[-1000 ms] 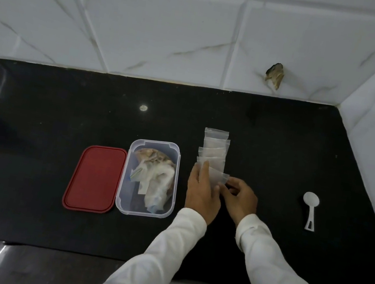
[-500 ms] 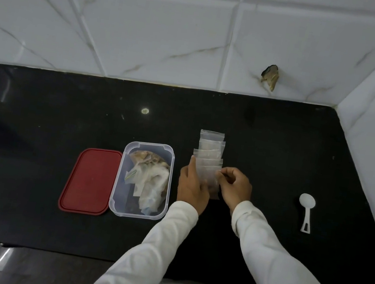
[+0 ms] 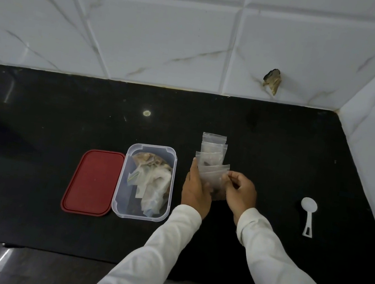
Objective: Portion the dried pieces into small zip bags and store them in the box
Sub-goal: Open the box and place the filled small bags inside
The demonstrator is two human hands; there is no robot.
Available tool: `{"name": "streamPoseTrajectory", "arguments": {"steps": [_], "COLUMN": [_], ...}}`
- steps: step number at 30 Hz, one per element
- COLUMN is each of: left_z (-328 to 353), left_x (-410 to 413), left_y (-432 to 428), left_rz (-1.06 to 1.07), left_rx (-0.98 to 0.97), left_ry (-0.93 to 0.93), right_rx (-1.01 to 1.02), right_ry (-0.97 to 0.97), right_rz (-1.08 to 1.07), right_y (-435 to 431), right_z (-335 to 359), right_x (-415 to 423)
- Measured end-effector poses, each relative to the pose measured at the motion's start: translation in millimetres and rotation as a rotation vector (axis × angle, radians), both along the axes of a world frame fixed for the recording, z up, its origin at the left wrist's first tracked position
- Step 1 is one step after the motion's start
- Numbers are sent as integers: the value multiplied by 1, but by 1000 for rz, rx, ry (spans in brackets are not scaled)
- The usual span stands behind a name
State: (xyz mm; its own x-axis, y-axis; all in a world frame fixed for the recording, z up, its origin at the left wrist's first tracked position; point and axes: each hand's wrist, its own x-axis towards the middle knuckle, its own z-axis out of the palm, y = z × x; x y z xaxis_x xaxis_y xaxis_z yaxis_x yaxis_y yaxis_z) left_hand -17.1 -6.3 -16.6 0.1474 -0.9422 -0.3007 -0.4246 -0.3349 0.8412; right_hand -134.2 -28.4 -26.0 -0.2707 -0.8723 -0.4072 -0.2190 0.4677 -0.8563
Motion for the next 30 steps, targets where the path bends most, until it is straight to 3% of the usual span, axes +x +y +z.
{"name": "streamPoseTrajectory", "arguments": {"steps": [5, 9, 14, 18, 23, 30], "left_z": [9, 26, 45, 50, 48, 48], "left_x": [2, 7, 34, 70, 117, 146], "left_y": [-6, -4, -4, 1, 9, 13], "left_rz": [60, 141, 244, 345, 420, 346], "left_rx": [-47, -102, -126, -129, -82, 35], "left_ry": [16, 180, 283, 304, 232, -13], "right_rx": [-66, -100, -189, -228, -241, -218], "right_ry": [-95, -203, -209, -111, 28, 322], "right_rz": [-70, -101, 59, 232, 219, 281], "right_y": [4, 6, 17, 22, 20, 15], "right_z": [22, 46, 70, 77, 65, 43], "right_x": [-1, 8, 29, 62, 108, 141]}}
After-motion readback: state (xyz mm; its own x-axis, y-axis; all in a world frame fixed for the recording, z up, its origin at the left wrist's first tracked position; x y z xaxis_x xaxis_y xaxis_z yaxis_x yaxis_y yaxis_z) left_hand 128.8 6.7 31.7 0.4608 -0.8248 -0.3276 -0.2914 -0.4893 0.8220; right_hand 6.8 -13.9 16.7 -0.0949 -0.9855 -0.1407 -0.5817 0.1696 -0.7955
